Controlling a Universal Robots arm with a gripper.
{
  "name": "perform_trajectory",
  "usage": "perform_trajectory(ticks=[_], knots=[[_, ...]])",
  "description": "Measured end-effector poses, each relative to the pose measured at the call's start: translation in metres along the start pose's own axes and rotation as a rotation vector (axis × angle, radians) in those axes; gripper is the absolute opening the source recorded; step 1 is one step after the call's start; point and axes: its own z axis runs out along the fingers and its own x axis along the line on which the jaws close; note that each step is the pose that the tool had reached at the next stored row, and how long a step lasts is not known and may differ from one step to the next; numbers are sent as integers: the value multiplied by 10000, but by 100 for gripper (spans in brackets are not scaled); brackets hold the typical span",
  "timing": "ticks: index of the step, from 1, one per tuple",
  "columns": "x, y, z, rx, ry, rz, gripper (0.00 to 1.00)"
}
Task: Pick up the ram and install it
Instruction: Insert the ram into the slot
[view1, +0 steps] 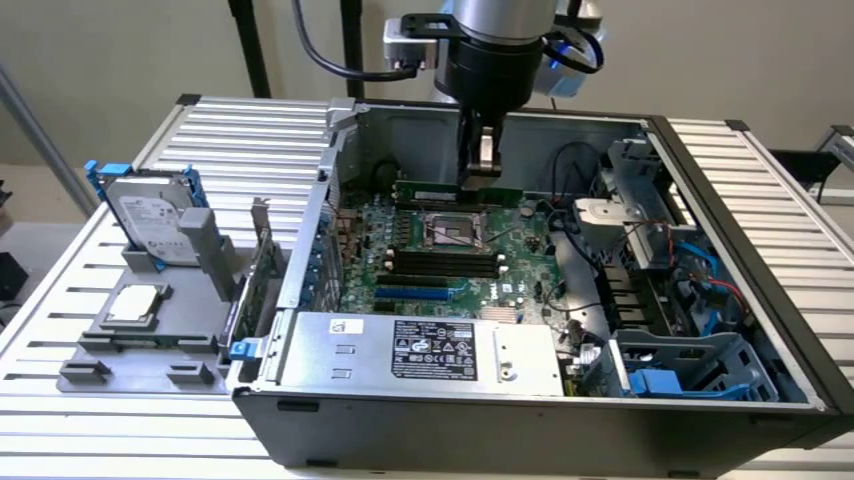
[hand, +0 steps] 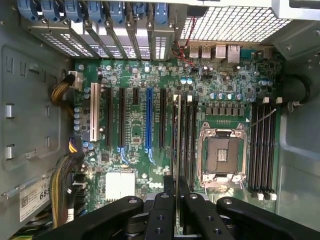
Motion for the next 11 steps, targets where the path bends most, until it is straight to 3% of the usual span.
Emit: perform_trajectory(ticks=[11], knots=[[-19,-22,201,1,0,29,14]])
